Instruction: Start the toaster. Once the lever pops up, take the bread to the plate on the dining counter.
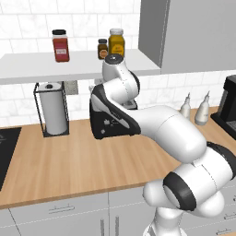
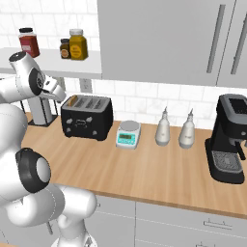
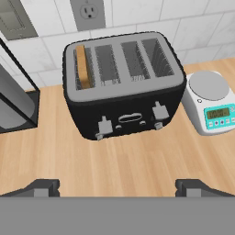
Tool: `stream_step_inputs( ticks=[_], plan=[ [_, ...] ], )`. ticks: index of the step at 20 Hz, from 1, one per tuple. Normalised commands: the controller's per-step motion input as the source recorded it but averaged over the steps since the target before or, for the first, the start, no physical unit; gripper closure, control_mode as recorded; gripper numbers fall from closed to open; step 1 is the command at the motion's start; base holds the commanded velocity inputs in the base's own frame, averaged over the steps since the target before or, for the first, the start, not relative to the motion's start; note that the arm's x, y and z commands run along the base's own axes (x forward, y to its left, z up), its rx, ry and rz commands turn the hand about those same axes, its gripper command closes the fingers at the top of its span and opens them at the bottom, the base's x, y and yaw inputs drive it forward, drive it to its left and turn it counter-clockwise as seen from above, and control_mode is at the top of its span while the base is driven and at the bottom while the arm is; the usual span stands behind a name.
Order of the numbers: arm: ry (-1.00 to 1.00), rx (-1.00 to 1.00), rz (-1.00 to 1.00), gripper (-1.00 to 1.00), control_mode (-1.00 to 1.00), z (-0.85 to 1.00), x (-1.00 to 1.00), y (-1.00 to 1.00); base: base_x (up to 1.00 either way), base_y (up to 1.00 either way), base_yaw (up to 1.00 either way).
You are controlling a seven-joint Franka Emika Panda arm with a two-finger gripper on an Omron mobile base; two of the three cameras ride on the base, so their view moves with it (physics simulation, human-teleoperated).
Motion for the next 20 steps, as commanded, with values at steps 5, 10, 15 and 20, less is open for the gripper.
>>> stream_step_inputs(
  ticks=[5,10,15,20],
  plan=[
    [0.00,0.00,0.00,-1.00,-1.00,0.00,0.00,0.00,0.00,0.00,0.00],
    [0.00,0.00,0.00,-1.00,-1.00,0.00,0.00,0.00,0.00,0.00,0.00],
    [0.00,0.00,0.00,-1.00,-1.00,0.00,0.00,0.00,0.00,0.00,0.00],
    [0.00,0.00,0.00,-1.00,-1.00,0.00,0.00,0.00,0.00,0.00,0.00]
  ],
)
